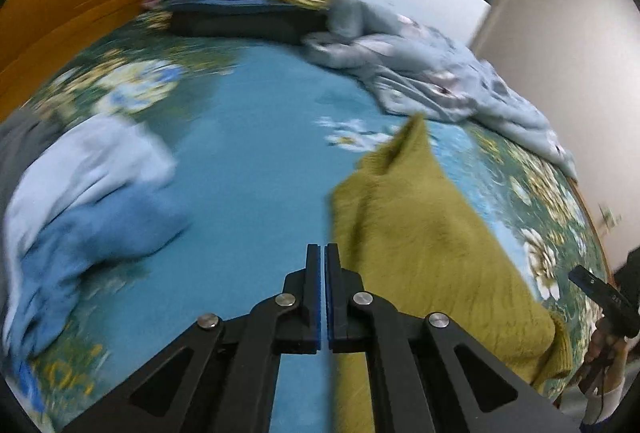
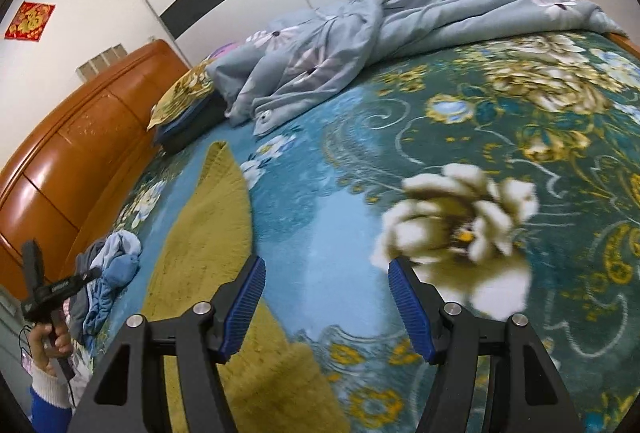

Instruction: Fold clothes

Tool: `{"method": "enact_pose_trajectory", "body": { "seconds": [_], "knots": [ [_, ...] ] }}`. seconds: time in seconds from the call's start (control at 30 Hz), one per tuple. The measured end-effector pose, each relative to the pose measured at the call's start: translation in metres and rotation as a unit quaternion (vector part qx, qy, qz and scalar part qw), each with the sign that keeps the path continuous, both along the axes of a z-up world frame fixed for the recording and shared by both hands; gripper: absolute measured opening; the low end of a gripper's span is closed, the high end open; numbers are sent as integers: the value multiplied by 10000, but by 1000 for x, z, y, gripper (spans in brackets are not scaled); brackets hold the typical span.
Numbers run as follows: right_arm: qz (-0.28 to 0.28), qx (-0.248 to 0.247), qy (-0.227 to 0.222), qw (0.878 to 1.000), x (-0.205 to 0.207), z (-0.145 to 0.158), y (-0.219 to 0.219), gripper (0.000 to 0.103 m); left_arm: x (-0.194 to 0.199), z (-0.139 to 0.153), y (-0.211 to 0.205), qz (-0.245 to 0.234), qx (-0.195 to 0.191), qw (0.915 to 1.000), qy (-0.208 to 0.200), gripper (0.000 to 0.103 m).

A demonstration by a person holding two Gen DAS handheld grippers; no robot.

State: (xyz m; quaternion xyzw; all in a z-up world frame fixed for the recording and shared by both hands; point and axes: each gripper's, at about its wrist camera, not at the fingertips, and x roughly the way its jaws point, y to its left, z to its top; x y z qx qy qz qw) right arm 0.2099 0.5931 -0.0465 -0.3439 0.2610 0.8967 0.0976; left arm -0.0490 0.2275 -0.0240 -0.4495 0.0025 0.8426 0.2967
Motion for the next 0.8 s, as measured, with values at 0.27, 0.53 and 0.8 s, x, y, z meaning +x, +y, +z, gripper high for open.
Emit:
{"method": "enact_pose_trajectory", "body": {
  "seconds": [0.27, 0.53, 0.8],
  "knots": [
    [301, 128, -243, 9992, -34, -11, -12, 68, -42, -4, 120, -642, -130, 9978, 82, 51],
    [301, 128, -442, 9985, -40, -29, 2, 68, -87, -49, 174, -613, -466, 9962, -410, 55],
    [252, 93, -531, 9982, -41, -40, 11, 68, -78, -51, 170, -826, 119, 9943, -659, 8]
  ]
}}
